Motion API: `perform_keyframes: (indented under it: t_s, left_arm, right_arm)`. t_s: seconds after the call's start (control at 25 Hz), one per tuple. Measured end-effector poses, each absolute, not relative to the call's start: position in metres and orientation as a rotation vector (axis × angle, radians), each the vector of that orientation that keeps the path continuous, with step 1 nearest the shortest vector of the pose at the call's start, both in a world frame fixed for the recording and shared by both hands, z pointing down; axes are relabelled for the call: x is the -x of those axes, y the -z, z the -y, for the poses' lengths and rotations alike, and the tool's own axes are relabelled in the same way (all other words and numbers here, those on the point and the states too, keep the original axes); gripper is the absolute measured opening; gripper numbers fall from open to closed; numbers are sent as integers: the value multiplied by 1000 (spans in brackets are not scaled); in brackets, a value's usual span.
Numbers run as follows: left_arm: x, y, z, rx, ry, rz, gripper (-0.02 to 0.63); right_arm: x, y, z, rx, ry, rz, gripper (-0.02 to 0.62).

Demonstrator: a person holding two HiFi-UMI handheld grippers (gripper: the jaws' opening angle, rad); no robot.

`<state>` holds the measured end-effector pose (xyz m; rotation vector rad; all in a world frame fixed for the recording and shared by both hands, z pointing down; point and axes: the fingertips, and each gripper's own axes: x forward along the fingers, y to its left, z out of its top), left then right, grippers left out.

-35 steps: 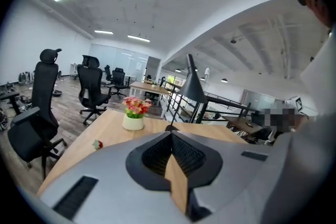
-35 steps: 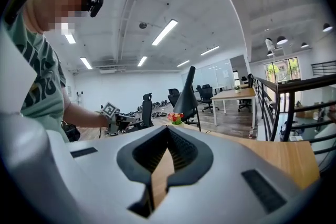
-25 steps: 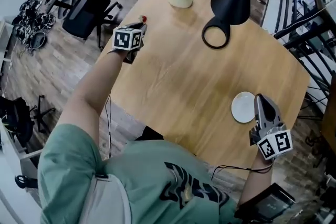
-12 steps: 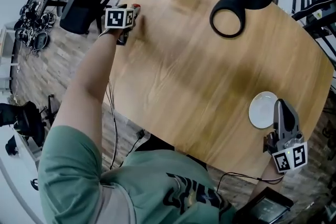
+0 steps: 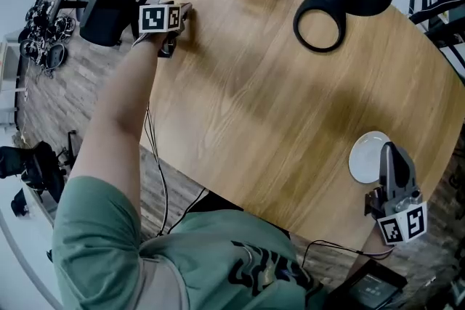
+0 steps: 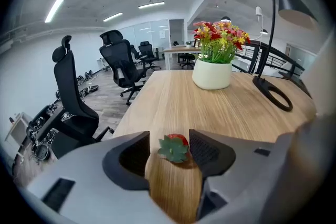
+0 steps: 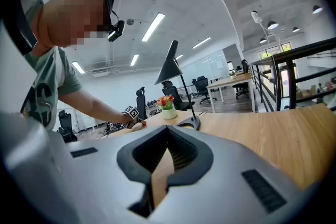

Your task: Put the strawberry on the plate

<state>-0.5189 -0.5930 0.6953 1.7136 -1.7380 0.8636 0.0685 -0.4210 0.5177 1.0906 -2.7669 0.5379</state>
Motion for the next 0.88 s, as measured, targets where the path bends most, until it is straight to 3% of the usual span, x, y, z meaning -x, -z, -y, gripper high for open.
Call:
perform_keyframes:
  t_s: [0.16, 0.24, 0.88]
  left_arm:
    - [514, -705, 595, -1719, -871, 1703, 217]
    - [510, -706, 594, -1727, -883, 1691, 153]
    - [421, -631, 582, -1975, -856, 1593, 150]
  right_arm:
    - [-67, -519, 421, -1094, -541, 2765, 6]
    - [-67, -519, 419, -1093, -544, 2759, 5]
    - [-84, -497, 400, -1119, -483, 2765, 6]
